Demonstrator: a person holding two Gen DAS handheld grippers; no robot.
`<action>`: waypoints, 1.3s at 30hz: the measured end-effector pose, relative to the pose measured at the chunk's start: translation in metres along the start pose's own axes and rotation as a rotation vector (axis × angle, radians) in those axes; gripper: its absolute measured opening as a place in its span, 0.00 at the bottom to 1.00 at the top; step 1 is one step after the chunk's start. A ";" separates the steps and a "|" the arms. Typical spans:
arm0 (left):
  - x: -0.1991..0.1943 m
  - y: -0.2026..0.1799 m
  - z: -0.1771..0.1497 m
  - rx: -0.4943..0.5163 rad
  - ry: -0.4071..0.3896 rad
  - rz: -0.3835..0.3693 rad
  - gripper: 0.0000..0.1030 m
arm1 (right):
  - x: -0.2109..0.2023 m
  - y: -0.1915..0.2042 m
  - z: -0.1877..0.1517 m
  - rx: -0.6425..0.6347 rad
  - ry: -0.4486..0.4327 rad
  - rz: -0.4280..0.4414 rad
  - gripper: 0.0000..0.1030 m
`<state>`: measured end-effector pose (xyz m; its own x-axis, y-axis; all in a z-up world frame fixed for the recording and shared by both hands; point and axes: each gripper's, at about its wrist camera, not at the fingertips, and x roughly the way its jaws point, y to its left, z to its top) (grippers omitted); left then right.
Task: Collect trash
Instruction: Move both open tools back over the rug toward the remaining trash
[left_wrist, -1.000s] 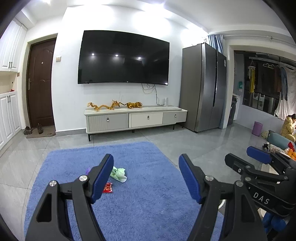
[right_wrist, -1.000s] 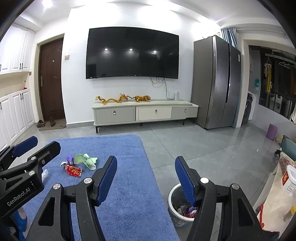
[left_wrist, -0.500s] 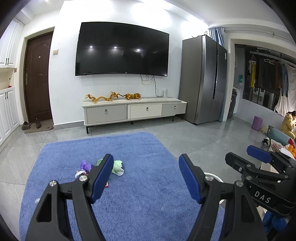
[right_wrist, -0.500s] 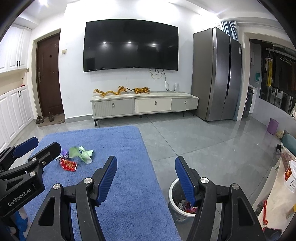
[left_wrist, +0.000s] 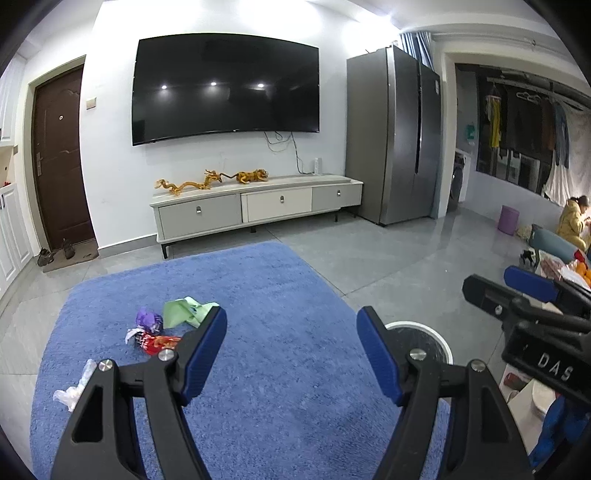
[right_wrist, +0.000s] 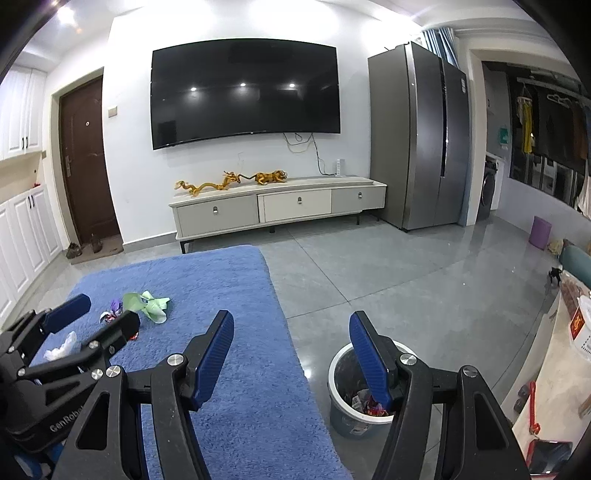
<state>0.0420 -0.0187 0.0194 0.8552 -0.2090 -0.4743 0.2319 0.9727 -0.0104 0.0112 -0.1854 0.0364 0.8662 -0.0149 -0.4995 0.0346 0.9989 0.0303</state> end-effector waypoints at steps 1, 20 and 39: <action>0.001 -0.001 0.000 0.004 0.002 -0.001 0.69 | 0.000 -0.001 -0.001 0.005 0.000 0.000 0.61; 0.012 0.001 -0.007 0.005 0.027 -0.006 0.69 | 0.008 -0.002 -0.003 0.010 0.019 0.004 0.61; 0.013 0.004 -0.011 -0.002 0.031 -0.005 0.69 | 0.011 0.001 -0.007 -0.002 0.028 0.009 0.61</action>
<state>0.0487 -0.0164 0.0039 0.8392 -0.2111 -0.5012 0.2354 0.9718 -0.0152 0.0170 -0.1848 0.0248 0.8522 -0.0050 -0.5231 0.0262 0.9991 0.0332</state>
